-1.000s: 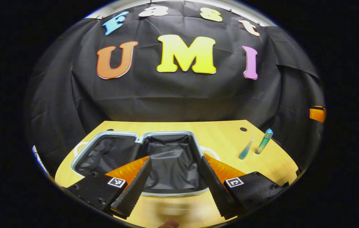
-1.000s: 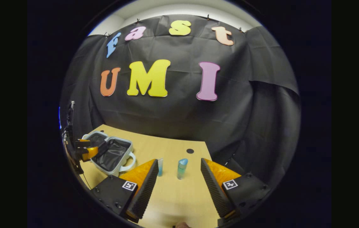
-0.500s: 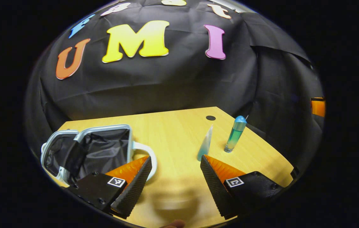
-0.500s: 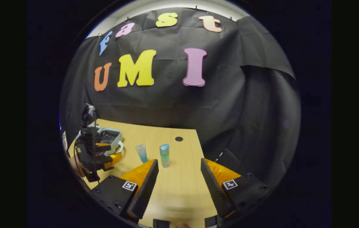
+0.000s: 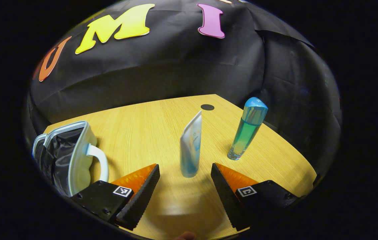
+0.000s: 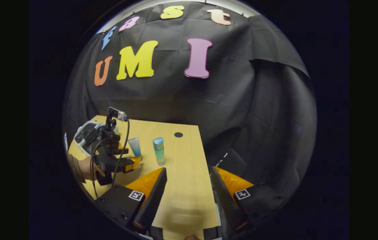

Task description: First open the suitcase, pack the skin care products into it, and then close the suitcase.

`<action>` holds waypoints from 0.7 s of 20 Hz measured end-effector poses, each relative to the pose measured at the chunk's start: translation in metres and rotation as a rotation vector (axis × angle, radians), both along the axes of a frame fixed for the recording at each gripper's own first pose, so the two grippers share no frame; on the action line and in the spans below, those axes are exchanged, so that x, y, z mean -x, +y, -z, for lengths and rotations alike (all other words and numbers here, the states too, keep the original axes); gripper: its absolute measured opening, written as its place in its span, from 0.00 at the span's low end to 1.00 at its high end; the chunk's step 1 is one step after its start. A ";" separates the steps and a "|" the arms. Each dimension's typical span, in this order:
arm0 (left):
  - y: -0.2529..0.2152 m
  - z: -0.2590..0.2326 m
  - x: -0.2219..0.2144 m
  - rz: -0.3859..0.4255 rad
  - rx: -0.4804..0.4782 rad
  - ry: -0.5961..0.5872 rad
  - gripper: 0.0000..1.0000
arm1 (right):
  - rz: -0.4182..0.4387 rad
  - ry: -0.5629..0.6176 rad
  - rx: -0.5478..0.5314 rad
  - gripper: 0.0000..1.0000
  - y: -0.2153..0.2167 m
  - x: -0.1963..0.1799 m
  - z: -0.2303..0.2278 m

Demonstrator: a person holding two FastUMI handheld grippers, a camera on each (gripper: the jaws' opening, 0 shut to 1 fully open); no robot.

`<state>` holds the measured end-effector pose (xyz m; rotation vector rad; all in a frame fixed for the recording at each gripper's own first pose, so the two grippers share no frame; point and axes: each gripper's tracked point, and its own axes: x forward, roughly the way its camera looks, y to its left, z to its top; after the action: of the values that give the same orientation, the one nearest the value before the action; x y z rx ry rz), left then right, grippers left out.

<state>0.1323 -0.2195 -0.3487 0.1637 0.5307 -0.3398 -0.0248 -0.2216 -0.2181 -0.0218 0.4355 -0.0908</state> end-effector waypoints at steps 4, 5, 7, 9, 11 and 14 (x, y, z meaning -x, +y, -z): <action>-0.005 0.010 -0.018 -0.014 -0.047 0.009 0.95 | 0.011 0.023 -0.003 0.80 -0.003 -0.008 0.009; -0.011 0.015 -0.019 0.001 -0.029 0.026 0.93 | 0.010 0.026 -0.004 0.80 -0.003 -0.008 0.010; -0.018 0.020 -0.020 0.020 0.000 0.057 0.85 | 0.012 0.028 -0.001 0.80 -0.004 -0.012 0.011; -0.019 0.021 -0.023 0.031 -0.008 0.057 0.71 | 0.012 0.028 0.004 0.80 -0.005 -0.015 0.013; -0.023 0.021 -0.020 0.053 0.018 0.071 0.45 | 0.009 0.034 0.008 0.80 -0.004 -0.018 0.017; -0.019 0.009 -0.011 0.045 0.042 0.076 0.41 | -0.003 0.046 -0.020 0.80 0.004 -0.030 0.025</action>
<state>0.1430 -0.2380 -0.3581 0.1223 0.5949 -0.4015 0.0055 -0.2178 -0.2434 -0.0049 0.4823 -0.0834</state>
